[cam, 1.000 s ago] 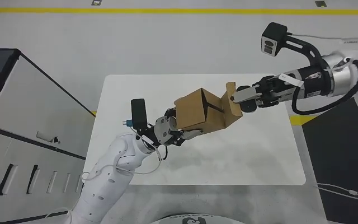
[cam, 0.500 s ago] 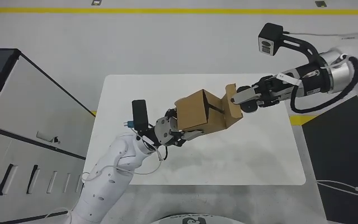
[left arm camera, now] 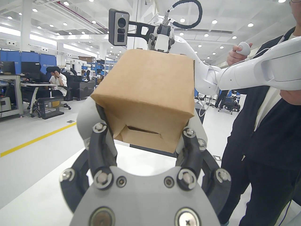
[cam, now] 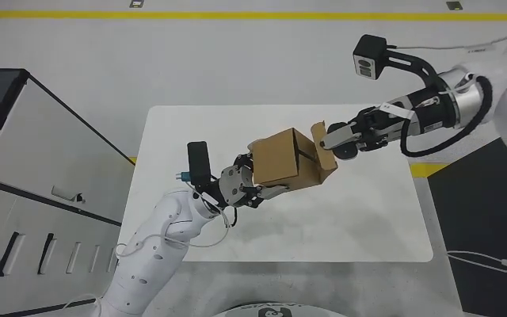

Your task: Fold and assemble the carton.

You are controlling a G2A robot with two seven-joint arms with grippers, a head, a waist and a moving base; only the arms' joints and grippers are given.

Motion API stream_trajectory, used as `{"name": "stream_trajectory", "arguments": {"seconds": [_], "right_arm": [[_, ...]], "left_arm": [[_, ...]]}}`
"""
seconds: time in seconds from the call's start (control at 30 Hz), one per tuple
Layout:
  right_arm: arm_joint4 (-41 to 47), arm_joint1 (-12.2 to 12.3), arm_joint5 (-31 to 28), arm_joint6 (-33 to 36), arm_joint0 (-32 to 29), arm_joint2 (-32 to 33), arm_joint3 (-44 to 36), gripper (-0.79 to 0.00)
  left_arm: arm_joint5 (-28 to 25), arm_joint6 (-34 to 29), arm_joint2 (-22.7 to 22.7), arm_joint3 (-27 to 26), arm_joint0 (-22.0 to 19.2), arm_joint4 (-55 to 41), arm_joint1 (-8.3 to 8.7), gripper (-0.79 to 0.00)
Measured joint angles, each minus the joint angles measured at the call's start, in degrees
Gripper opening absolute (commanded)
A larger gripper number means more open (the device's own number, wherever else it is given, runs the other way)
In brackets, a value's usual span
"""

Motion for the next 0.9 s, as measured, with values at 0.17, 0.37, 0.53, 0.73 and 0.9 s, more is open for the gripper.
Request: {"name": "stream_trajectory", "arguments": {"seconds": [0.17, 0.37, 0.53, 0.73, 0.9], "right_arm": [[-0.13, -0.68, -0.01, 0.01, 1.14, -1.2, 0.49, -0.785], [-0.61, -1.56, 0.02, -0.02, 2.12, -2.39, 1.08, -0.785], [-0.6, -2.35, -0.13, 0.11, 2.71, -3.02, 1.57, -0.785], [-0.81, -3.16, -0.24, 0.24, 3.17, -3.55, 2.18, -0.782], [-1.12, -3.76, -0.28, 0.28, 3.47, -3.97, 2.58, -0.779]], "left_arm": [[0.02, -0.04, -0.02, -0.05, -0.03, -0.11, 0.04, -0.785], [-0.08, -0.14, 0.03, -0.03, -0.15, -0.22, 0.08, -0.785], [-0.16, -0.34, 0.21, 0.07, -0.38, -0.27, 0.1, -0.785], [-0.23, -0.38, 0.37, 0.11, -0.51, -0.33, 0.12, -0.785], [-0.2, -0.57, 0.45, 0.0, -0.48, -0.26, 0.16, -0.785]]}}
